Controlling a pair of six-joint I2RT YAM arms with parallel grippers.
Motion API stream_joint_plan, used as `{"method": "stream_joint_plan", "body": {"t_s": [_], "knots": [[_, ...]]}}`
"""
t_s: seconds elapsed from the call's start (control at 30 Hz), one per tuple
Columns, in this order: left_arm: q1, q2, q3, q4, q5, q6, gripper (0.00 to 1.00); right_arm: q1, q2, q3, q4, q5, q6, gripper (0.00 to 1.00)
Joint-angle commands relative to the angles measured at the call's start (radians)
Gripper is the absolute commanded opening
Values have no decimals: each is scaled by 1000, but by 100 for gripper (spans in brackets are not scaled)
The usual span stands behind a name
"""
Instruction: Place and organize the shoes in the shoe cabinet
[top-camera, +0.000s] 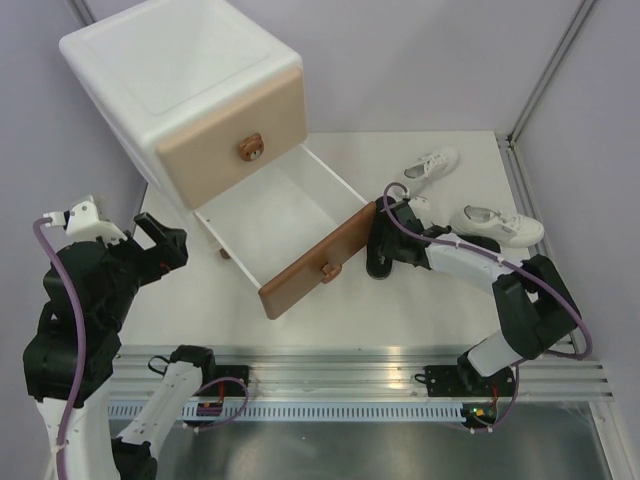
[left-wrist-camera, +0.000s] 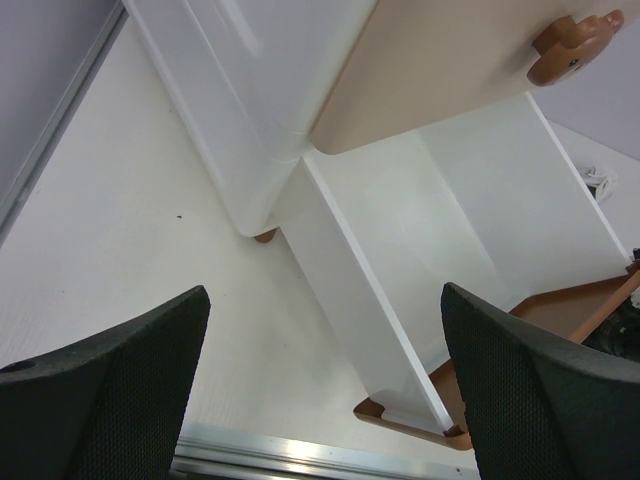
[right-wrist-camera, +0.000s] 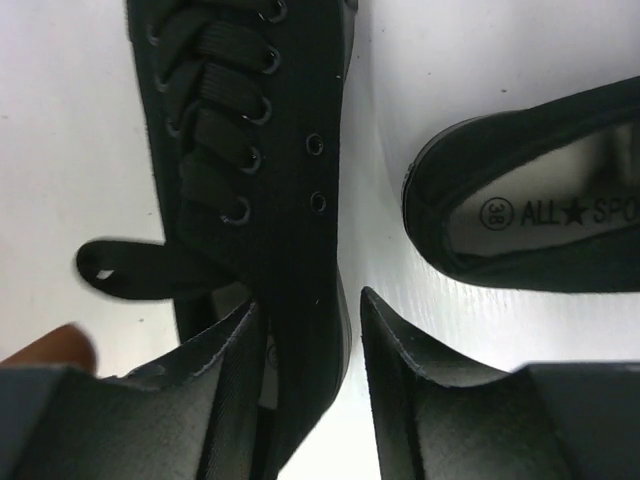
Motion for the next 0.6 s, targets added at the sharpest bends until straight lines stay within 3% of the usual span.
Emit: {"method": "stream_joint_plan", "body": {"t_s": [0.0,0.13,0.23,0.27,0.4,0.57], "knots": [[-4,-10,-6,25,17,-15,100,-9,49,-12,72,-6,25,47],[-4,-11,-8,23,14,-17,100,-29,92,-28,118,-16,16,45],[-4,-16,-9,20,14,-17,100,-43,119,-25,128,-20,-5,29],[-4,-14,-9,19,12,-17,100,-43,112,-22,122,-17,-13,18],[-4,-14,-6,16,5,-14,100,-43,29,-19,75,11,-53,1],[-4,-8,-8,20,1,-12,100,-43,-126,-6,-35,65,-120,1]]}}
